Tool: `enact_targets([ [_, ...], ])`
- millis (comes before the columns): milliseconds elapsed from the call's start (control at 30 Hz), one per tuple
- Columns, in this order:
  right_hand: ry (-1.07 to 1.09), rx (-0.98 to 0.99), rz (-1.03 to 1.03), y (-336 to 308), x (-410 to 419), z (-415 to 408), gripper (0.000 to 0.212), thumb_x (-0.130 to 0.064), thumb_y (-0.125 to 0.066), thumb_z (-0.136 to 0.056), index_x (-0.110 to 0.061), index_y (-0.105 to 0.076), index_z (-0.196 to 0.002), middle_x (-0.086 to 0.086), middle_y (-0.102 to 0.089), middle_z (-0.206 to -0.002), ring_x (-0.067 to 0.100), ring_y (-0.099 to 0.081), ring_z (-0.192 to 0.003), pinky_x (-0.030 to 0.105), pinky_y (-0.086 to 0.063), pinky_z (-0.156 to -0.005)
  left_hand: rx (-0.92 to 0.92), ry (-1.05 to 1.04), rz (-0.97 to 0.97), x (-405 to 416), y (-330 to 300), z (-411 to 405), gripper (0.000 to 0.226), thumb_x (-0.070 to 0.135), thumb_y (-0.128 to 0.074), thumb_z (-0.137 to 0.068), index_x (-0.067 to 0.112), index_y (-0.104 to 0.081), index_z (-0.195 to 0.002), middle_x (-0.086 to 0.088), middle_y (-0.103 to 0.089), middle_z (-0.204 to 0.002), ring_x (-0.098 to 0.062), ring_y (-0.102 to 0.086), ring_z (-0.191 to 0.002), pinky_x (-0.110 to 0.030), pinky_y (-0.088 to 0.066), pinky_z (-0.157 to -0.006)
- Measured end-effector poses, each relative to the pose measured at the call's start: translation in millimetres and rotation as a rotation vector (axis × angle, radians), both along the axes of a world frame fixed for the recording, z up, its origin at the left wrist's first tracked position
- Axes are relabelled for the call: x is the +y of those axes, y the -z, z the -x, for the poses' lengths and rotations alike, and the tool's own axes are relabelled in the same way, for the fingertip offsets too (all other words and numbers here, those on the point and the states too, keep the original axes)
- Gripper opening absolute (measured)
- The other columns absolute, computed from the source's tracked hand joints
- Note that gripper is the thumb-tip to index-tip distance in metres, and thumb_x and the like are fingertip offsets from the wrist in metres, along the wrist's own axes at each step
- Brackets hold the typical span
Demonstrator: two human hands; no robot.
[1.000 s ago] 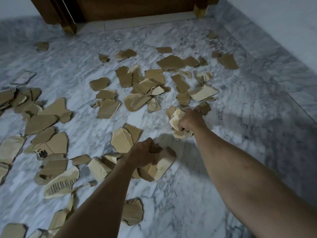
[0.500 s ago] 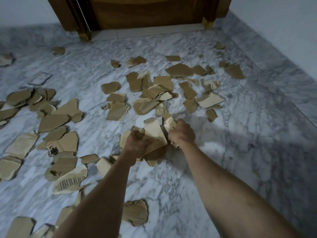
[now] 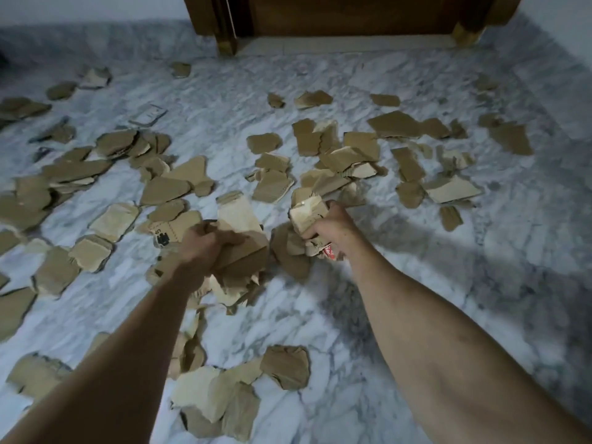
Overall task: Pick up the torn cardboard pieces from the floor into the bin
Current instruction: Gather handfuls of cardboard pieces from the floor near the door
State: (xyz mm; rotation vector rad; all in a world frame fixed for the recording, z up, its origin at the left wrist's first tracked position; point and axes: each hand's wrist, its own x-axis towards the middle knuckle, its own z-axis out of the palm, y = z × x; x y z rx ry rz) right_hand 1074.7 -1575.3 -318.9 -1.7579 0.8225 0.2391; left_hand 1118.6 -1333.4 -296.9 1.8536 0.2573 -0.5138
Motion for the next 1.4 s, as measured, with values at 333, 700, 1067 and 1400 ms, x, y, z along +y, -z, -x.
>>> enact_targets([
  [333,-0.455,0.229,0.577,24.5,51.1,-0.1,0.082,-0.010,-0.082,-0.072,-0.025,-0.042,-0.142,0.012,-0.038,-0.142,0.032,-0.041,-0.131,0.042,-0.047,-0.098,0.004,0.516,-0.645,15.0,62.8,42.0,0.064,0.024,-0.084,-0.069,0.013,-0.051,-0.122,-0.013,-0.064,-0.116,-0.034,-0.064,-0.109,-0.036,-0.053,-0.083],
  [700,-0.162,0.125,0.112,4.9,2.5,-14.5,0.086,0.002,-0.083,-0.052,-0.012,-0.053,-0.132,0.007,-0.067,-0.121,0.027,-0.062,-0.115,0.040,-0.055,-0.097,-0.049,0.584,-0.527,-1.8,44.2,9.2,0.041,0.003,-0.083,-0.064,0.023,-0.051,-0.080,0.009,-0.054,-0.081,-0.018,-0.057,-0.084,-0.022,-0.040,-0.058],
  [1067,-0.442,0.256,0.616,28.0,41.4,-11.5,0.077,-0.012,-0.073,-0.079,-0.020,-0.034,-0.144,0.016,-0.042,-0.142,0.036,-0.042,-0.131,0.044,-0.049,-0.096,-0.018,0.478,-0.510,-3.1,49.2,-22.1,0.108,0.010,-0.093,-0.056,0.009,-0.034,-0.147,-0.003,-0.060,-0.134,-0.029,-0.052,-0.128,-0.038,-0.047,-0.102],
  [1400,-0.052,0.100,0.034,22.8,-8.5,8.7,0.067,0.004,-0.085,-0.065,-0.019,-0.055,-0.121,-0.001,-0.067,-0.107,0.022,-0.063,-0.107,0.030,-0.052,-0.085,-0.066,0.467,-0.203,-38.3,38.6,-45.2,0.049,0.021,-0.092,-0.039,0.016,-0.062,-0.077,0.002,-0.063,-0.083,-0.024,-0.065,-0.086,-0.032,-0.054,-0.068],
])
